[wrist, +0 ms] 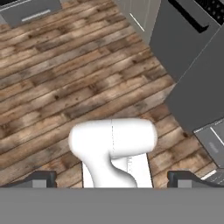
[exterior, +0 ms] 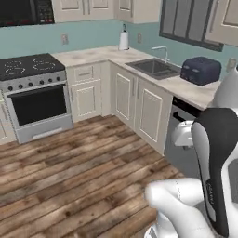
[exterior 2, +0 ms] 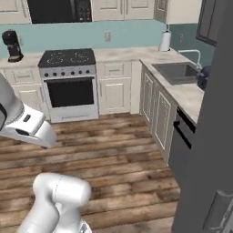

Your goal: Place two dumplings into each of the tupperware containers and then place the containers in the fridge.

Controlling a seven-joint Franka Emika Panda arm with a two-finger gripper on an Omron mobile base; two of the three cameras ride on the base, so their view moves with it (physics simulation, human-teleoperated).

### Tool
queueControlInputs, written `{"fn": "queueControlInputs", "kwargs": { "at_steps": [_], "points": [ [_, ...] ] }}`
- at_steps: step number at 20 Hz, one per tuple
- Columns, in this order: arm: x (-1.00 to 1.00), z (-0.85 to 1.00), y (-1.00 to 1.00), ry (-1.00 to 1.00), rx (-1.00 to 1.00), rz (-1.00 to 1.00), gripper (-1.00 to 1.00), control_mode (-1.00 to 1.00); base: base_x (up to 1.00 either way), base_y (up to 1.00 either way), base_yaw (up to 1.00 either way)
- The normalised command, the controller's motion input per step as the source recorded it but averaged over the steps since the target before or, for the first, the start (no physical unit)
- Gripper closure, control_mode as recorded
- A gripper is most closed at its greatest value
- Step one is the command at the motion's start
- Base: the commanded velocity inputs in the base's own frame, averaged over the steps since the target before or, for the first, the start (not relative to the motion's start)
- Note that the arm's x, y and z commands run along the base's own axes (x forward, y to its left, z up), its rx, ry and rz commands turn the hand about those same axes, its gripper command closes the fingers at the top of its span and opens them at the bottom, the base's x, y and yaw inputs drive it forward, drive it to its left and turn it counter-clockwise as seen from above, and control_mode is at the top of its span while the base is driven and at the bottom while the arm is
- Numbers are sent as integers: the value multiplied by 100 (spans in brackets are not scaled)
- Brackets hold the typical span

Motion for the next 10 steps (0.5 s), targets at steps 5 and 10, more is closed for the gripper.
{"fn": "queueControlInputs", "kwargs": {
  "at_steps": [5, 10],
  "points": [
    [0, 0, 0, 0, 0, 0, -100, 100, 1, 31, 91],
    [0, 0, 0, 0, 0, 0, -100, 100, 28, 70, 71]
  ]
}}
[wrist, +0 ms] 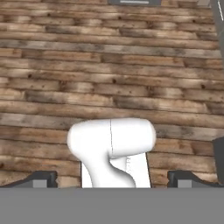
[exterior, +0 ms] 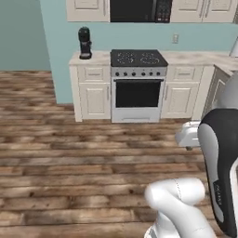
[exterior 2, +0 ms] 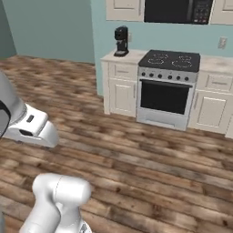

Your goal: Place two dumplings into each of the tupperware containers and then place the containers in the fridge.

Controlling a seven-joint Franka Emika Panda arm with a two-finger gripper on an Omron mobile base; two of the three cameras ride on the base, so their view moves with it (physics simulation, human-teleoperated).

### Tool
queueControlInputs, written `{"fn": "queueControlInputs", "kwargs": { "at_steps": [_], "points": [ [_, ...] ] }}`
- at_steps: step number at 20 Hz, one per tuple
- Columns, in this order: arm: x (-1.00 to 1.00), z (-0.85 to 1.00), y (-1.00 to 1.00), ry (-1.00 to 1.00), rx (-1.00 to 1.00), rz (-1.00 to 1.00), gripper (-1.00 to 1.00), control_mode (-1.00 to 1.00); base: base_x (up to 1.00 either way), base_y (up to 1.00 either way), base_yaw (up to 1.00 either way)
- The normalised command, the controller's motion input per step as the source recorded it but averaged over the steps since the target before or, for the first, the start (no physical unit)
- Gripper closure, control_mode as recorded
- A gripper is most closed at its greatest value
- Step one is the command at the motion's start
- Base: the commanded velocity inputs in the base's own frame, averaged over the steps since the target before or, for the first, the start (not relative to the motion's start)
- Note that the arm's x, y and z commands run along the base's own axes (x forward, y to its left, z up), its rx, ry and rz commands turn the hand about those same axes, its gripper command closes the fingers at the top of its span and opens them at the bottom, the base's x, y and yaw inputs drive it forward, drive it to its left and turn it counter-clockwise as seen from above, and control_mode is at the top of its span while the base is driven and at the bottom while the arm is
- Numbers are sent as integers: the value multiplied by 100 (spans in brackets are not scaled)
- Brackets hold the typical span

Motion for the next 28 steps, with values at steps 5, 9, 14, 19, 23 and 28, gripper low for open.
{"fn": "queueControlInputs", "kwargs": {
  "at_steps": [5, 9, 14, 19, 23, 28],
  "points": [
    [0, 0, 0, 0, 0, 0, -100, 100, 91, 82, -20],
    [0, 0, 0, 0, 0, 0, -100, 100, 95, 42, 25],
    [0, 0, 0, 0, 0, 0, -100, 100, 69, -10, 83],
    [0, 0, 0, 0, 0, 0, -100, 100, 96, -23, 77],
    [0, 0, 0, 0, 0, 0, -100, 100, 100, -24, 73],
    [0, 0, 0, 0, 0, 0, -100, 100, 100, -29, 52]
  ]
}}
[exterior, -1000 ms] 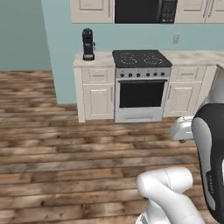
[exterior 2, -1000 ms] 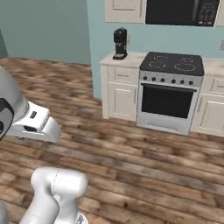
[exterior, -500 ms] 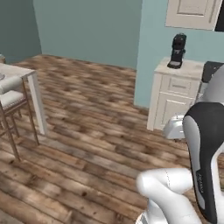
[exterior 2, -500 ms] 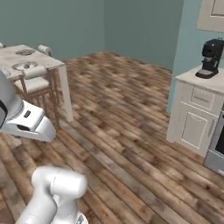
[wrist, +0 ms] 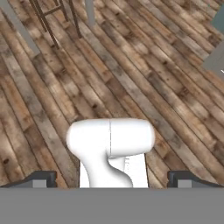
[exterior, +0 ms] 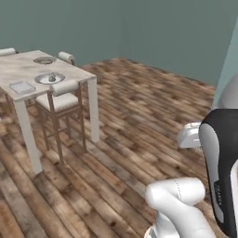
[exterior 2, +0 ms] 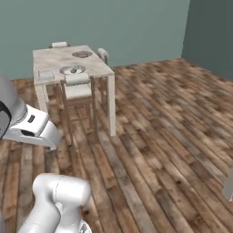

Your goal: Place two dumplings into each of the tupperware containers and then place the containers in the fridge.

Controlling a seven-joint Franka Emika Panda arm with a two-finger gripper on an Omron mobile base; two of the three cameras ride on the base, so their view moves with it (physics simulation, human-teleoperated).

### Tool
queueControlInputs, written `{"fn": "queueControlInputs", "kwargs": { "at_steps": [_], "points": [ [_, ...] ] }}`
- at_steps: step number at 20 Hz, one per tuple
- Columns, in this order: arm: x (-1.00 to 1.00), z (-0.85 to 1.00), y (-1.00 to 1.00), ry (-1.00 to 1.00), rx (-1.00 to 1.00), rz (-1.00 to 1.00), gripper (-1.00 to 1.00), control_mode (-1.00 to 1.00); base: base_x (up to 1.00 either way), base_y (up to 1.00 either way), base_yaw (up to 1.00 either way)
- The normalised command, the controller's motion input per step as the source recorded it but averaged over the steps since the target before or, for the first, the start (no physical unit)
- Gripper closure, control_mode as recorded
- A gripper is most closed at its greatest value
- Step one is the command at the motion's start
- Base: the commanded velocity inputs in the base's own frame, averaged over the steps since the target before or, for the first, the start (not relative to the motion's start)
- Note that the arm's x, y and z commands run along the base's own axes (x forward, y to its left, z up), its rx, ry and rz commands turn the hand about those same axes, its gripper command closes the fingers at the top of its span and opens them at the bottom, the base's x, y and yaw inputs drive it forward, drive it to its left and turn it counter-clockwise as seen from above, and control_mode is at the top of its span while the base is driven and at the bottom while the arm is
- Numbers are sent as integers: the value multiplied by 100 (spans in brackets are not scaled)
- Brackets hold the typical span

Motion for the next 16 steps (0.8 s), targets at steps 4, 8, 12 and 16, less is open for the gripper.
{"fn": "queueControlInputs", "kwargs": {
  "at_steps": [4, 8, 12, 16],
  "points": [
    [0, 0, 0, 0, 0, 0, -100, 100, 100, -35, 29],
    [0, 0, 0, 0, 0, 0, -100, 100, 100, -21, 20],
    [0, 0, 0, 0, 0, 0, -100, 100, 100, 1, 19],
    [0, 0, 0, 0, 0, 0, -100, 100, 100, 21, 39]
  ]
}}
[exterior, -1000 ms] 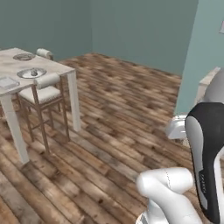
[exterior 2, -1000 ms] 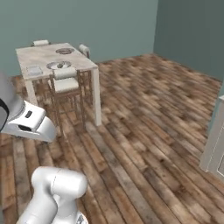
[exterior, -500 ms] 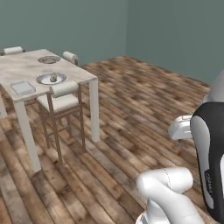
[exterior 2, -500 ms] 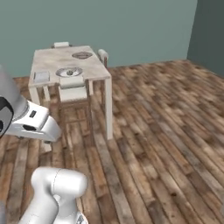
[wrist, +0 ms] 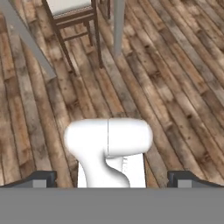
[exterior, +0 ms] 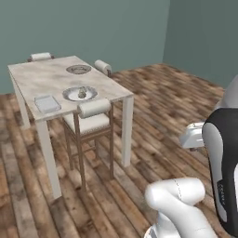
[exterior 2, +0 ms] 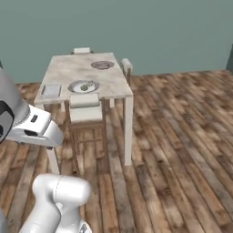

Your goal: Place two dumplings into each of the tupperware containers and then place the containers in the fridge.

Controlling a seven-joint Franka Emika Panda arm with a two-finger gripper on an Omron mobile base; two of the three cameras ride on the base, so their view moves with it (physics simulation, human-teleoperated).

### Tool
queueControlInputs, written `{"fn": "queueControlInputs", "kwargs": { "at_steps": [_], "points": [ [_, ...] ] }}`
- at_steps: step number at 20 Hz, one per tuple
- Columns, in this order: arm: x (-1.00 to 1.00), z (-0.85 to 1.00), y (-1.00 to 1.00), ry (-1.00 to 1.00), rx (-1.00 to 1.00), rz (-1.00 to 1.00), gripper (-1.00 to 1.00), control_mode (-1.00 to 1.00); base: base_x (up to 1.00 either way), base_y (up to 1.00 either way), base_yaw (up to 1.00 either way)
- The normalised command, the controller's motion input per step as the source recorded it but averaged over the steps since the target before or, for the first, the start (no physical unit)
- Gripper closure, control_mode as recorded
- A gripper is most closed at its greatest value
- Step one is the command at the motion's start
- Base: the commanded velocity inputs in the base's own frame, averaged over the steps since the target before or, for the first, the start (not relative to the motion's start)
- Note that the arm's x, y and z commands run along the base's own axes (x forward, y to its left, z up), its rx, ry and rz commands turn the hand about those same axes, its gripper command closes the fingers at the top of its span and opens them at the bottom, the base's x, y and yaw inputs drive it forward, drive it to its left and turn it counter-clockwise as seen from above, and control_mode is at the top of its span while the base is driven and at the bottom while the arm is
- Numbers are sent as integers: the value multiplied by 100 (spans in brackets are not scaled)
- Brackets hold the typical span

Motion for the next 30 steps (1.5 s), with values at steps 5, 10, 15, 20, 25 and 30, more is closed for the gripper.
{"fn": "queueControlInputs", "kwargs": {
  "at_steps": [5, 10, 15, 20, 25, 30],
  "points": [
    [0, 0, 0, 0, 0, 0, -100, 100, 100, 75, 30],
    [0, 0, 0, 0, 0, 0, -100, 100, 100, 78, 24],
    [0, 0, 0, 0, 0, 0, -100, 100, 95, 4, 18],
    [0, 0, 0, 0, 0, 0, -100, 100, 63, -27, 25],
    [0, 0, 0, 0, 0, 0, -100, 100, 0, -13, 31],
    [0, 0, 0, 0, 0, 0, -100, 100, 44, -19, 24]
  ]
}}
